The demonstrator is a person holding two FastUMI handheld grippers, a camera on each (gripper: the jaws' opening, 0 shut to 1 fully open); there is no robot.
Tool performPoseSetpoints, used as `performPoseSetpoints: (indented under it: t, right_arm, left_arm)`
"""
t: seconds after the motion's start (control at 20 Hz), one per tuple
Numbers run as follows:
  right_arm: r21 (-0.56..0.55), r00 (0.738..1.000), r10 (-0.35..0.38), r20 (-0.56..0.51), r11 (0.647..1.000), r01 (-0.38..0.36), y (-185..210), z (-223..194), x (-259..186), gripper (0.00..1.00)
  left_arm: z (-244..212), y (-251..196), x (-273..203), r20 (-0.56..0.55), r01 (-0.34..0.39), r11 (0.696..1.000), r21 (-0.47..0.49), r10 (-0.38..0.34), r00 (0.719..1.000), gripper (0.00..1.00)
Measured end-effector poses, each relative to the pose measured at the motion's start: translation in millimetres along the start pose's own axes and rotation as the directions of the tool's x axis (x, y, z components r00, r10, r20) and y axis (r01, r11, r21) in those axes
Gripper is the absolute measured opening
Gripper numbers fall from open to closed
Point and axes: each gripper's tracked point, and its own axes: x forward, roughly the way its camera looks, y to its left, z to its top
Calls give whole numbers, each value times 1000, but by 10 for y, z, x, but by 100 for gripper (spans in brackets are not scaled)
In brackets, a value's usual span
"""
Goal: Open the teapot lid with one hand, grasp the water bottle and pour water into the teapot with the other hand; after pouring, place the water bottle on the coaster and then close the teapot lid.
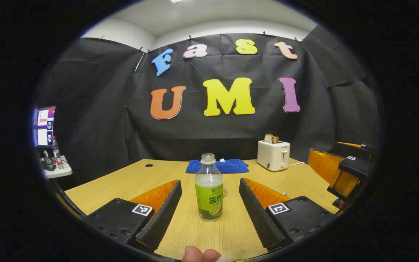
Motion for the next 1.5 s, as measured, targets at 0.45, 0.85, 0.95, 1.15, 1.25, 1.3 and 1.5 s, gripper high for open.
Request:
performPoseSetpoints:
  t: [0.45,0.85,0.95,1.15,1.25,1.3,1.5]
  right_arm:
    - [-9,1000,-9,-2,1000,9,-20,-7,-14,95]
    - [-8,1000,-10,-14,1000,10,-28,-64,15,96]
    - [-7,1000,-10,-19,1000,10,-22,-89,29,96]
    - [4,999,3,-51,1000,-2,26,-195,99,96]
    - [5,998,7,-61,1000,-6,42,-237,150,96]
    - [5,998,9,-66,1000,-9,48,-258,180,96]
    - [6,995,21,-98,1000,-21,131,-473,343,96]
  left_arm:
    - [2,-16,-16,-2,4,1000,3,-4,1000,99]
    - [-1,9,-11,-1,-2,1000,2,2,1000,99]
    - [9,18,-9,0,-2,1000,2,2,1000,99]
    - [0,34,-4,-2,-3,1000,5,3,1000,99]
    - [-2,39,-5,-4,-3,1000,5,3,1000,99]
    - [2,46,-4,-4,-4,1000,6,4,1000,99]
    - [27,100,-4,-2,-11,1000,4,11,1000,99]
